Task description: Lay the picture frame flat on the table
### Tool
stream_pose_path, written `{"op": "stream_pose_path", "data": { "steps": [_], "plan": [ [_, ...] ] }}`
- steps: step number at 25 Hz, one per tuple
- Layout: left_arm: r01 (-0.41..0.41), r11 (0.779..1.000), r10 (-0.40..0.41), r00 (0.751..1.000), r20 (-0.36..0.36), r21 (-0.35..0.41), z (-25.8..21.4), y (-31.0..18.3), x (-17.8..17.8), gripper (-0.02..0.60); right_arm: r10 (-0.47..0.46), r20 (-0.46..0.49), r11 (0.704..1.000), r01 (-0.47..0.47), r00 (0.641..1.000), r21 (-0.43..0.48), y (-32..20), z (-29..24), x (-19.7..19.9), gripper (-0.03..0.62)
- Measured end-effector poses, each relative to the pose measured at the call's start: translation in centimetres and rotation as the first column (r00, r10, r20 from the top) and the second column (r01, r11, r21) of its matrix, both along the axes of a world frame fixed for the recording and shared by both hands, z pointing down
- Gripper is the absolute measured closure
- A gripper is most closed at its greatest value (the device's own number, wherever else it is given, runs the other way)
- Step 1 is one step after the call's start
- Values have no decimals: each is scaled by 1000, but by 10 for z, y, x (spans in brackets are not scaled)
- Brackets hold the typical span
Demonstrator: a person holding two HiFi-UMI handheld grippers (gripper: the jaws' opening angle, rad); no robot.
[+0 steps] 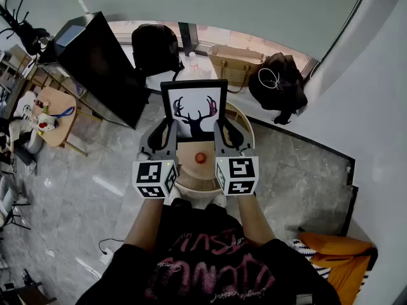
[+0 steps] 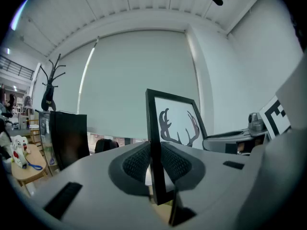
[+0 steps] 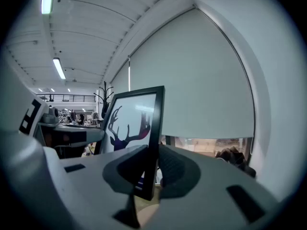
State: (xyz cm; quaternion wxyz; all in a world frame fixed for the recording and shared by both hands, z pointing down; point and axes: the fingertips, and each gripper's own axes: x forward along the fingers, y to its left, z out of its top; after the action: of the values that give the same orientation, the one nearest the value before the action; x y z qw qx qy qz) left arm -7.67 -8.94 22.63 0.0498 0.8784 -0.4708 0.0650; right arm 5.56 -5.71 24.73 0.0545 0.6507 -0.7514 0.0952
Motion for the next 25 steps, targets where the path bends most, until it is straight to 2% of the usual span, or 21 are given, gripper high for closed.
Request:
{"op": "stream_pose_path", "data": {
  "steps": [16, 25],
  "plan": [
    [-10, 1000, 10, 1000, -11, -18, 10, -15, -16, 510, 4, -6, 1000, -4, 1000, -23, -14, 9, -16, 513],
    [-23, 996, 23, 1000, -4, -82, 41, -23, -17, 509, 1, -5, 997, -1, 1000, -83, -20, 38, -18, 513]
  ]
}}
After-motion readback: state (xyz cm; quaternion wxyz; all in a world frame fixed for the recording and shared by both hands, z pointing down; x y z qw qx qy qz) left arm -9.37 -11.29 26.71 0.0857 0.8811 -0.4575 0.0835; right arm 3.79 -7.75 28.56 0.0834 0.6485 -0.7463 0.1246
